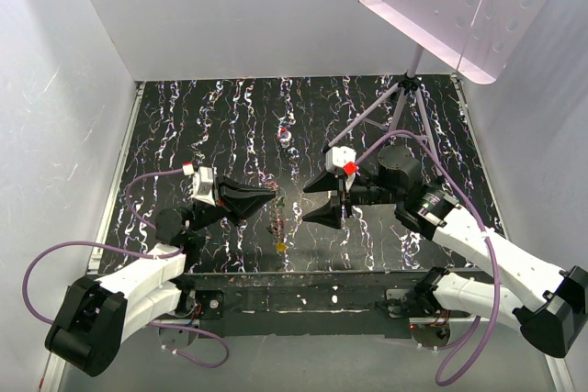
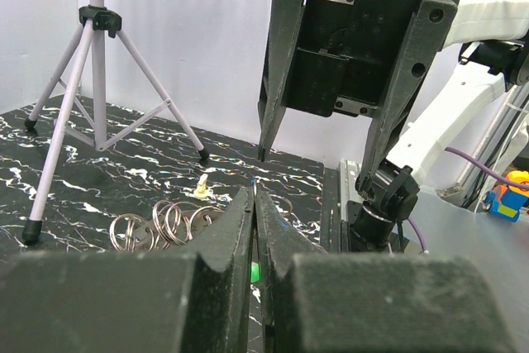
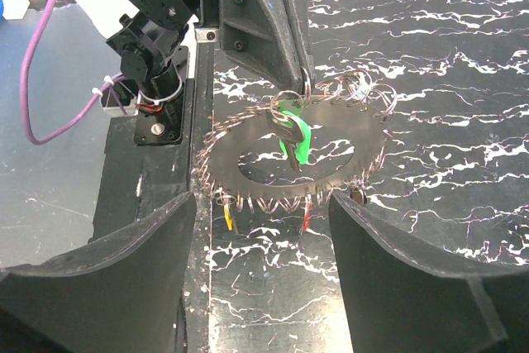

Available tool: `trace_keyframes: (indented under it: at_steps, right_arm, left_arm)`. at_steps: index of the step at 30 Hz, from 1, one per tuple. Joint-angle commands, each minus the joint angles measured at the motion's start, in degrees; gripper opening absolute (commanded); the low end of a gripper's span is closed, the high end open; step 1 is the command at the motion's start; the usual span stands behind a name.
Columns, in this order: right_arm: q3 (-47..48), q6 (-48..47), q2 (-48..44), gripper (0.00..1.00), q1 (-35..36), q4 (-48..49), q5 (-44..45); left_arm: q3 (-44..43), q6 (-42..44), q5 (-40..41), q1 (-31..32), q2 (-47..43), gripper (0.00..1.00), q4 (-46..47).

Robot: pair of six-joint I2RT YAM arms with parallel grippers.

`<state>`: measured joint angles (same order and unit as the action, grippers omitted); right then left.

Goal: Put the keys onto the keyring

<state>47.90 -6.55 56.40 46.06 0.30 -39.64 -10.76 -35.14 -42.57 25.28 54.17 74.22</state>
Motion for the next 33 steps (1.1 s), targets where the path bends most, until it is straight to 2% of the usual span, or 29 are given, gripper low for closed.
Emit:
trace_keyframes:
  at_steps: [1,19,30,33]
  right_arm:
    - [1.41,0.57,0.02,0.73,-0.36,3.22,-0.70]
    - [2.20,2.32,1.43,0.72,-0.36,5.68,1.40]
    - [5.18,9.88,7.22,0.54,0.17,12.27,2.55]
    - [6.41,10.24,8.81,0.45,0.25,12.27,0.97]
  left_arm:
    - [0.04,0.33,1.79,-0.14,-0.21,0.00,3.74]
    - [-0.22,-0.11,2.05,-0.14,2.08,0.00,7.43]
    - [-0.31,-1.95,1.00,-0.05,4.36,0.00,12.08]
    - [-0.48,-2.39,0.64,0.03,5.06,0.00,13.23]
